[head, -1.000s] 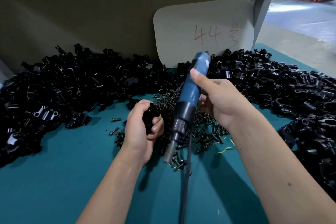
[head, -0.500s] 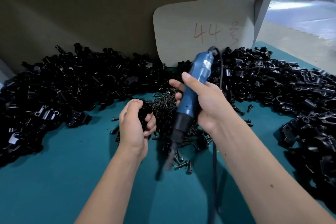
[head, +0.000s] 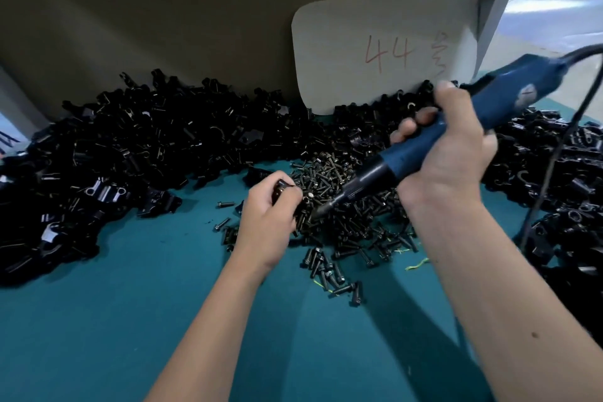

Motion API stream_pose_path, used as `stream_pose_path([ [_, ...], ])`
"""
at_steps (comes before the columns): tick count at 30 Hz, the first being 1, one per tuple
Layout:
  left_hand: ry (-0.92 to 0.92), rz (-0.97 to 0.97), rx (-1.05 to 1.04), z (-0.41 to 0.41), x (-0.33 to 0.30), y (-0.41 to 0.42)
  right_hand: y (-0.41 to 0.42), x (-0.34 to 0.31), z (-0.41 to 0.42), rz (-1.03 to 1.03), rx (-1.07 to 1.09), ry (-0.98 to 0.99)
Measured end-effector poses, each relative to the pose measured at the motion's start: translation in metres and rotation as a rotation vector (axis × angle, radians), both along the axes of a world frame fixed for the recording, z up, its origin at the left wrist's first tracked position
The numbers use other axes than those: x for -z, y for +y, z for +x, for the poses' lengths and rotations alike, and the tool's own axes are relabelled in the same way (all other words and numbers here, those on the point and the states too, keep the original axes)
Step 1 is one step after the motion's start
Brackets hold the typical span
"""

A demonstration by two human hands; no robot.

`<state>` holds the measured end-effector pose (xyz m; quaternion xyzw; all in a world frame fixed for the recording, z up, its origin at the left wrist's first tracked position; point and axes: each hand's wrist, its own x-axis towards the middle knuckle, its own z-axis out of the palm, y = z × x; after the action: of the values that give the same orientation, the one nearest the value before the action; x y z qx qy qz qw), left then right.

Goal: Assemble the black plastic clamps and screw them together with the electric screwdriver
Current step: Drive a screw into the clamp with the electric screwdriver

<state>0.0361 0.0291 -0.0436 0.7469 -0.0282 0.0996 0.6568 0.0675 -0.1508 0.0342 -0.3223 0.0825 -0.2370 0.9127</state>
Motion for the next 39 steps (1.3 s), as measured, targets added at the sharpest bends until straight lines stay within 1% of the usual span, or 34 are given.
stream_pose_path([
  [2, -0.014, 0.103, 0.011, -0.002, 0.000, 0.001, -0.005, -0.007, -0.003, -0.004, 0.082, -0.054],
  [5, -0.009, 0.143, 0.004, -0.003, -0.001, 0.000, -0.007, -0.013, -0.007, -0.039, 0.142, -0.104],
  [10, -0.018, 0.210, 0.017, -0.007, -0.002, -0.003, -0.003, -0.017, -0.012, -0.075, 0.146, -0.144],
  [17, -0.060, 0.276, 0.019, -0.008, 0.001, -0.003, 0.002, -0.013, -0.013, -0.113, 0.145, -0.140],
  [29, -0.135, 0.321, 0.031, -0.010, 0.007, -0.004, 0.004, -0.014, -0.014, -0.149, 0.148, -0.189],
  [39, -0.169, 0.339, 0.003, -0.010, 0.008, -0.004, 0.004, -0.008, -0.011, -0.095, 0.117, -0.164],
])
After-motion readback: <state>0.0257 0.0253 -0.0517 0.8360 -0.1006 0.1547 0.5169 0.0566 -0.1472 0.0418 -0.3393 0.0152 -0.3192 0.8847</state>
